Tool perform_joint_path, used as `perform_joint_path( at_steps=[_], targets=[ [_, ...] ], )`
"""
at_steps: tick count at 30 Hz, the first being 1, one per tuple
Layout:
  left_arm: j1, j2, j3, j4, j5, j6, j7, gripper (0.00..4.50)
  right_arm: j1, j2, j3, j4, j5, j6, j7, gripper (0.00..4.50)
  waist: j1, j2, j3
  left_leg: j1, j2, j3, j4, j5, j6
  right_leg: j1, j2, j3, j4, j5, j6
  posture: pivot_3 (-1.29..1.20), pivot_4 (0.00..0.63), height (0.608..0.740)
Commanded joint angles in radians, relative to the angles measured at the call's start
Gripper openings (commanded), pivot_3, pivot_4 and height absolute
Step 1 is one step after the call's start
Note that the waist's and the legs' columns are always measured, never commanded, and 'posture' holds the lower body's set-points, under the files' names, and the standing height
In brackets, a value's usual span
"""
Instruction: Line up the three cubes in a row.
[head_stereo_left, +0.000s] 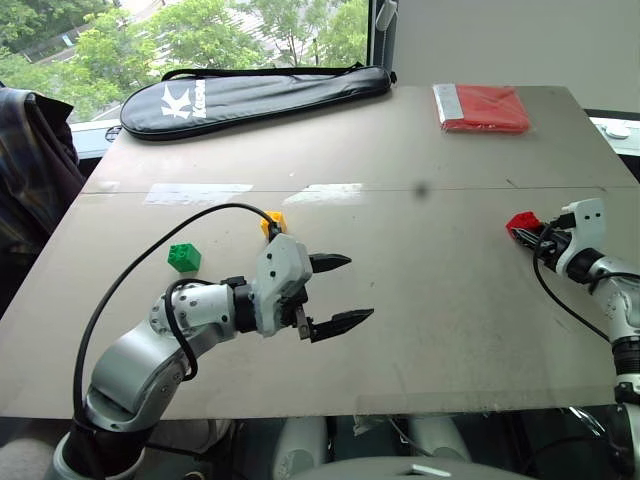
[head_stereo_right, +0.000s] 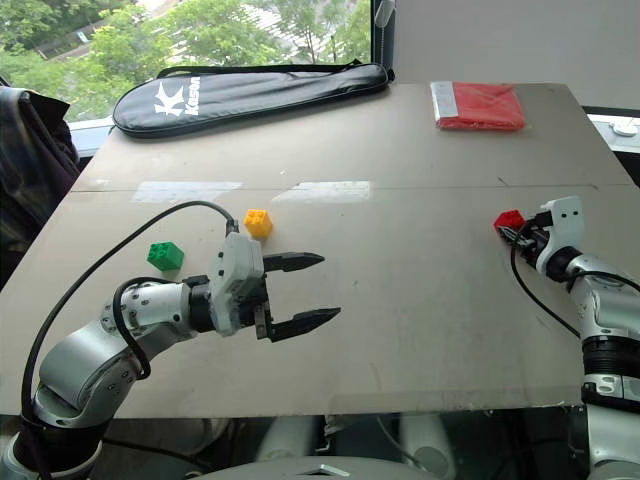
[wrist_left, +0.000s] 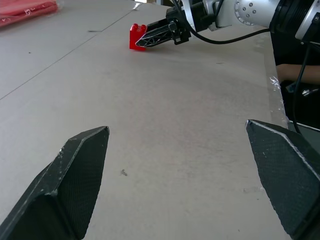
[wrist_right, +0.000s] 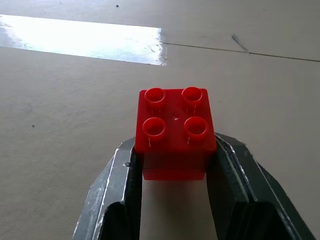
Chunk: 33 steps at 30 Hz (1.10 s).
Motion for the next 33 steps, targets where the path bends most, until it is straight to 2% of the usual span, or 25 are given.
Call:
perform_joint_path(
  at_steps=[1,6,10,17,28,30,33],
  targets=[
    [-0.019,0.014,0.015,-0.004,-0.012,-0.006,-0.019,4.5,0.146,0.086,-0.003,-0.376,0.015,0.103,-0.151,1.26,0.002,0.0,0.0,0.0,0.0,-0.001,0.0,0.0,0.0,0.0,0.0,-0.001,0.0,0.0,0.001,0.0,0.15,0.708],
    [-0.021,0.052,-0.011,0.03,0.033,-0.036,-0.073,4.5,0.262,0.222,0.051,-0.681,-0.017,0.277,-0.354,1.26,-0.004,0.001,0.0,0.001,0.0,-0.001,-0.001,0.0,0.0,-0.001,0.0,0.002,0.0,-0.002,0.002,0.0,0.15,0.708],
    [-0.045,0.064,-0.032,0.061,0.056,-0.056,-0.115,4.5,0.295,0.334,0.137,-0.809,-0.04,0.357,-0.463,1.26,-0.003,0.0,0.0,0.002,0.0,-0.001,-0.001,0.0,-0.001,-0.001,0.0,0.003,0.001,-0.005,0.001,0.0,0.15,0.708],
    [-0.099,0.064,-0.037,0.103,0.078,-0.074,-0.143,4.5,0.332,0.424,0.201,-0.853,-0.077,0.399,-0.55,1.26,0.0,-0.001,0.0,0.001,0.0,-0.001,-0.001,0.0,-0.001,-0.001,-0.001,0.002,0.0,-0.004,-0.001,0.0,0.15,0.708],
    [-0.106,0.041,-0.045,0.096,0.091,-0.076,-0.132,4.5,0.329,0.431,0.224,-0.831,-0.107,0.404,-0.554,1.26,-0.003,-0.001,0.0,0.0,0.0,-0.002,-0.001,0.0,-0.001,-0.002,-0.001,0.002,0.001,-0.005,0.0,0.0,0.15,0.708],
    [-0.101,0.039,-0.043,0.091,0.09,-0.075,-0.128,4.5,0.327,0.42,0.225,-0.831,-0.11,0.407,-0.545,2.31,-0.004,-0.001,0.0,0.0,0.0,-0.002,-0.001,0.0,-0.001,-0.002,-0.001,0.002,0.001,-0.005,0.0,0.0,0.15,0.708],
    [-0.096,0.038,-0.042,0.089,0.091,-0.076,-0.124,4.5,0.324,0.409,0.223,-0.831,-0.109,0.412,-0.532,3.53,-0.003,-0.001,0.0,0.0,0.0,-0.002,-0.001,0.0,-0.001,-0.002,-0.001,0.002,0.001,-0.005,0.0,0.0,0.15,0.708]
  ],
)
